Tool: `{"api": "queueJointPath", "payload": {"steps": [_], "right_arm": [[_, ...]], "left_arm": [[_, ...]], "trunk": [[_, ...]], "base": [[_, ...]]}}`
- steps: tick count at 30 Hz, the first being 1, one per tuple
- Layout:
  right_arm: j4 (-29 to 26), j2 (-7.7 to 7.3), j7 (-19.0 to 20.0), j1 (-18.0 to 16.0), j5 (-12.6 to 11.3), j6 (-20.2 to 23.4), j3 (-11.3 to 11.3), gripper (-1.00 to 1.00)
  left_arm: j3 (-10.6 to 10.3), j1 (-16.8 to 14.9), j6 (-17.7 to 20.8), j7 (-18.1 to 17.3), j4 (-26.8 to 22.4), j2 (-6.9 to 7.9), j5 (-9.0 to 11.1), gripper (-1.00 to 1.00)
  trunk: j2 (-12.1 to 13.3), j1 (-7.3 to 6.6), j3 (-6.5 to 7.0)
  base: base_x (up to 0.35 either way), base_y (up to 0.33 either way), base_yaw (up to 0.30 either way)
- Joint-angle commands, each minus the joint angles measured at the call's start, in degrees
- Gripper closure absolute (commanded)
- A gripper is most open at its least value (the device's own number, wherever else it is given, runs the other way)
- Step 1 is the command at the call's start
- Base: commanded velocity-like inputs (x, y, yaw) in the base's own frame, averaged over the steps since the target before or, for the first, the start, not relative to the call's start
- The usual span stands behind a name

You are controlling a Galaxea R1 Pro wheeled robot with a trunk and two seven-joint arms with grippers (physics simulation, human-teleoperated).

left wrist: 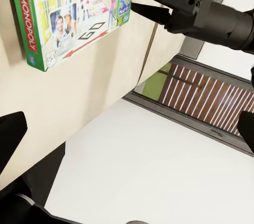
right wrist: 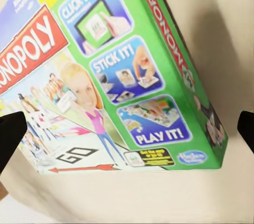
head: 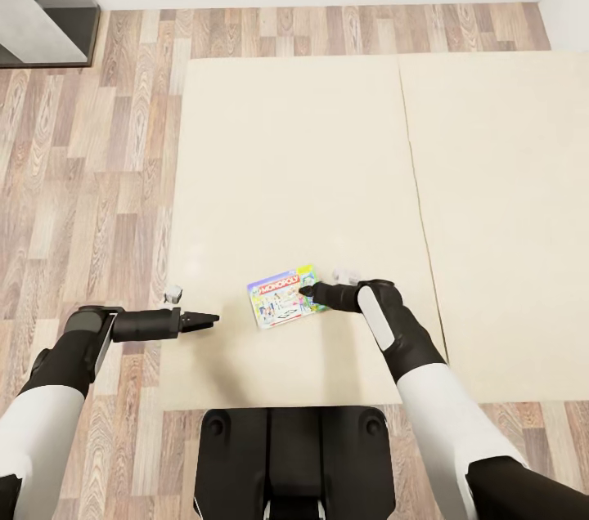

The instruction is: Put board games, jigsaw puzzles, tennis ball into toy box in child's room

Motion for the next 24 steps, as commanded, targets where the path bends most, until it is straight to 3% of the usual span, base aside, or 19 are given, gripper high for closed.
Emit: {"api": "queueJointPath", "payload": {"steps": [1, 24], "right_arm": [[-0.1, 0.02, 0.3, 0.4, 0.3, 0.2, -0.1, -1.00], [-1.8, 0.76, 2.3, 1.9, 0.2, 0.2, 0.1, -1.00]], "left_arm": [[0.1, 0.0, 0.6, -0.5, -0.1, -0.03, -0.6, -1.00], [0.1, 0.0, 0.6, -0.5, -0.1, -0.03, -0.6, -1.00]], "trunk": [[-0.1, 0.04, -0.06], [-0.1, 0.04, -0.06]], "base": [[0.000, 0.000, 0.000], [0.000, 0.000, 0.000]]}}
